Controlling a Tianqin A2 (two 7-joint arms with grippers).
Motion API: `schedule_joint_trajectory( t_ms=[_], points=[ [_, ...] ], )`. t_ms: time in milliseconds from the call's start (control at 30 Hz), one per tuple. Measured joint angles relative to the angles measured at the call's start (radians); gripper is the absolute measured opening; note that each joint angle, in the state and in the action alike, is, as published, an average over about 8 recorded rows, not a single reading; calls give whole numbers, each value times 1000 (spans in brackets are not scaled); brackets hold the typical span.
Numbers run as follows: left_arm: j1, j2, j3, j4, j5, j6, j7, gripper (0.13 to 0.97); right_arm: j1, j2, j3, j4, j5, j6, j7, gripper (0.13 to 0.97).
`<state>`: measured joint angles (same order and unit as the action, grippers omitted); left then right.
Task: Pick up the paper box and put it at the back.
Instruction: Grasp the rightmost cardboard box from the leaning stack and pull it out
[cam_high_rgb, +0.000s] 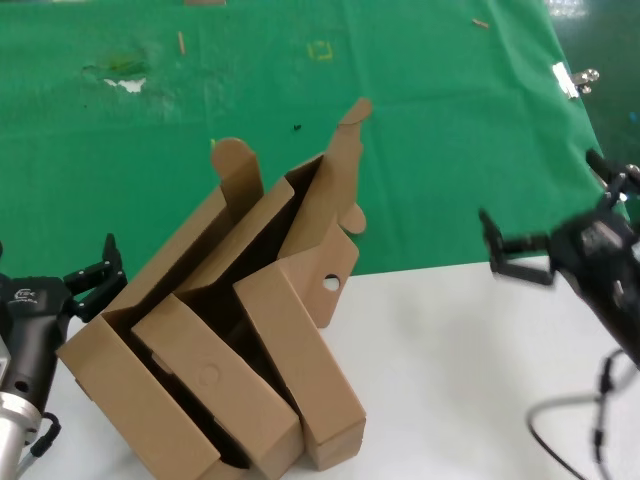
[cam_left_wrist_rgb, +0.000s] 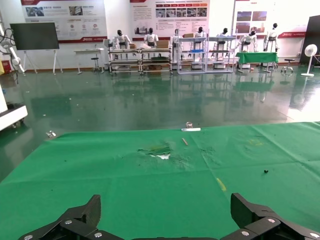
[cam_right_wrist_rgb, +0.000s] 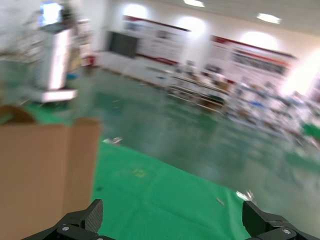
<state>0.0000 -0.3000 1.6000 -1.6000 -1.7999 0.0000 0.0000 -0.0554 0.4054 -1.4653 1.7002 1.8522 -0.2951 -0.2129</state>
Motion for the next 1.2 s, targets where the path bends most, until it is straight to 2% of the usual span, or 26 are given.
schedule_joint_trajectory(
  t_ms=[133, 267, 367, 500, 633, 833, 1200],
  points=[
    [0, 0, 0, 0, 0, 0, 0, 896, -95, 71, 91, 26, 69, -191, -187, 966],
    [0, 0, 0, 0, 0, 0, 0, 859, -190, 148, 132, 21, 130, -382, -375, 966],
    [0, 0, 0, 0, 0, 0, 0, 805, -234, 189, 113, 4, 144, -505, -496, 966],
    [0, 0, 0, 0, 0, 0, 0, 734, -244, 214, 38, -23, 118, -609, -601, 966],
    [0, 0, 0, 0, 0, 0, 0, 734, -207, 216, -54, -47, 71, -644, -649, 955],
    [0, 0, 0, 0, 0, 0, 0, 579, -119, 182, -161, -75, 17, -628, -664, 936],
    [0, 0, 0, 0, 0, 0, 0, 333, -36, 163, -268, -102, -34, -596, -653, 800]
  ],
)
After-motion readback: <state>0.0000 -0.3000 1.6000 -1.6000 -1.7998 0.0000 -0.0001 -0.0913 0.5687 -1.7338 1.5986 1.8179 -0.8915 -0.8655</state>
